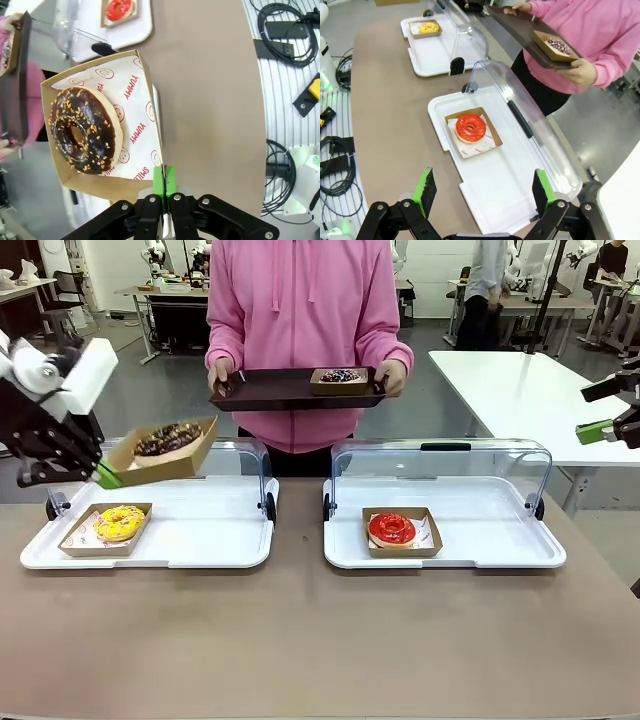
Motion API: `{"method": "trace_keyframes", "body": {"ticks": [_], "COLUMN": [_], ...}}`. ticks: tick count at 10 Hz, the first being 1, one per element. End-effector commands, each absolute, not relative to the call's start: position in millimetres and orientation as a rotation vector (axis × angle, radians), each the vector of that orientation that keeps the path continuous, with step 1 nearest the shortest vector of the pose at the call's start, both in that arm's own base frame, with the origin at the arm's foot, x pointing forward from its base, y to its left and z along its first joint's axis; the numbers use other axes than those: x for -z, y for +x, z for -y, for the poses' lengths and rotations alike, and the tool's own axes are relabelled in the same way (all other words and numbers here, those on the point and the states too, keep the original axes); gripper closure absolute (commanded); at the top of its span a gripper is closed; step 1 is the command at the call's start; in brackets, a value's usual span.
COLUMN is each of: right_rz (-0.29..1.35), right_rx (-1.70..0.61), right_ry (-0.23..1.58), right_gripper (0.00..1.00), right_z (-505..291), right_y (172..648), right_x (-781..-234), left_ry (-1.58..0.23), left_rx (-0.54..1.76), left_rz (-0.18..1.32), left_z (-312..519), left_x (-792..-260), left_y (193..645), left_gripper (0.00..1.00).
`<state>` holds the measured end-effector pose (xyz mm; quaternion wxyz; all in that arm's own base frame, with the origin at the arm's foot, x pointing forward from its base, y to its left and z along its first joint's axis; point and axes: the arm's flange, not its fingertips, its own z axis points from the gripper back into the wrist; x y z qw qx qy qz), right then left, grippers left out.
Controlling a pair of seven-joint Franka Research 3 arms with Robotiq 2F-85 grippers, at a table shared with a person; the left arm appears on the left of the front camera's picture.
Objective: Provide the desired donut to the person.
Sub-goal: Pick up and lift the Paper togo box containing the Donut pointed at by the person, then place the picked Paper togo box onto the Handle tray extended by the person.
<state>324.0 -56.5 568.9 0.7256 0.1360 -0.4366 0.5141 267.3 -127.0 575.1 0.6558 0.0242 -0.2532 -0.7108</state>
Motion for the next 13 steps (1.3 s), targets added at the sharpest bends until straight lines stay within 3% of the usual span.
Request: {"method": "trace_keyframes", "body": {"ticks": [1,2,3,13], "right_rz": [0.964,0.964,0.964,0.964], "right_rx": [-1.133,-1.133,-1.133,-1.133], "right_ry": [0.304,0.304,0.304,0.304], "right_gripper": [0.0,0.0,0.0,0.0], "right_z": [56.7,56.7,56.7,56.7], "right_y": [324.7,324.7,324.7,324.7], "right_x": [-567.5,-567.5,-567.5,-567.5], "left_ry": [0.049,-0.005,0.067,0.067], "left_rx": [1.596,1.609,1.615,1.615], "left_rz": [0.579,0.484,0.583,0.583], "left_z": [128.9,128.9,126.6,126.6], "left_x": [-580.7,-573.9,-582.0,-582.0], "left_y": [278.7,291.3,267.4,267.4], "left_gripper": [1.0,1.0,1.0,1.0]}}
